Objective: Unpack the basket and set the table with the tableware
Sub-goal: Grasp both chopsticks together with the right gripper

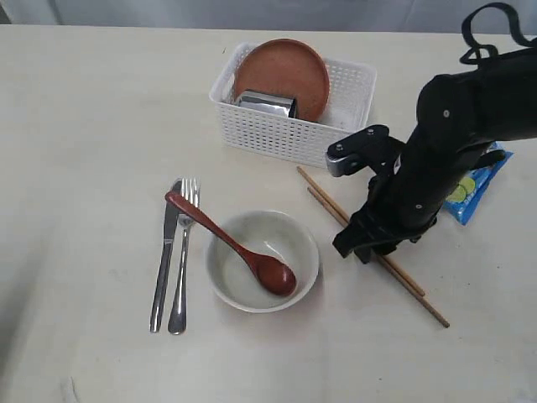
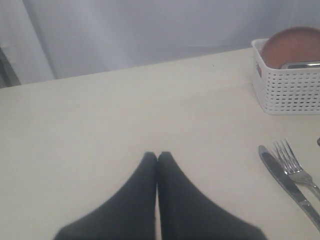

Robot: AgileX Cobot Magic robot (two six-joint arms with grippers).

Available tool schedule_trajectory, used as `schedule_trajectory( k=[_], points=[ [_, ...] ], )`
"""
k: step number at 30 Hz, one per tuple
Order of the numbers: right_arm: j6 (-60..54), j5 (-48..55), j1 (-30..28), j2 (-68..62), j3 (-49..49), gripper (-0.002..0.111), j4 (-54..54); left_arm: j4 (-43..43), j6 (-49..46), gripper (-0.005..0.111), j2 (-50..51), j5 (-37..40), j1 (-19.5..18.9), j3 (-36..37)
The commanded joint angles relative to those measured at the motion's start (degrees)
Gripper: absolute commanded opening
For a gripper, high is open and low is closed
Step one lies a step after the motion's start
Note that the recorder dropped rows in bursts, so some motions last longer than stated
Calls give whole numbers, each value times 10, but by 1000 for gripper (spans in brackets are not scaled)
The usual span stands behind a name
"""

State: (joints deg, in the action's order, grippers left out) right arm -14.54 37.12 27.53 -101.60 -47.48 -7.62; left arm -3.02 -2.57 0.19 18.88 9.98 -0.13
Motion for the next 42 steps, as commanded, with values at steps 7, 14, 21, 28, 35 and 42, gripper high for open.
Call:
schedule_trajectory(
  k=[7,14,21,28,35,42],
  points=[
    [-5,-6,1,-36,-12,15,8,1,0,0,-2,-4,-1,1],
    [-5,28,1,-36,-12,0,18,1,0,0,-2,-4,-1,1],
    [-2,50,1,2,-12,0,17,1,0,0,-2,-4,-1,1],
    [2,53,1,61,-10,0,17,1,0,0,-2,-4,-1,1],
    [2,50,1,65,-10,0,21,1,0,0,-2,-4,-1,1],
    [30,47,-1,32,-10,10,53,1,0,0,-2,-4,-1,1]
  ],
)
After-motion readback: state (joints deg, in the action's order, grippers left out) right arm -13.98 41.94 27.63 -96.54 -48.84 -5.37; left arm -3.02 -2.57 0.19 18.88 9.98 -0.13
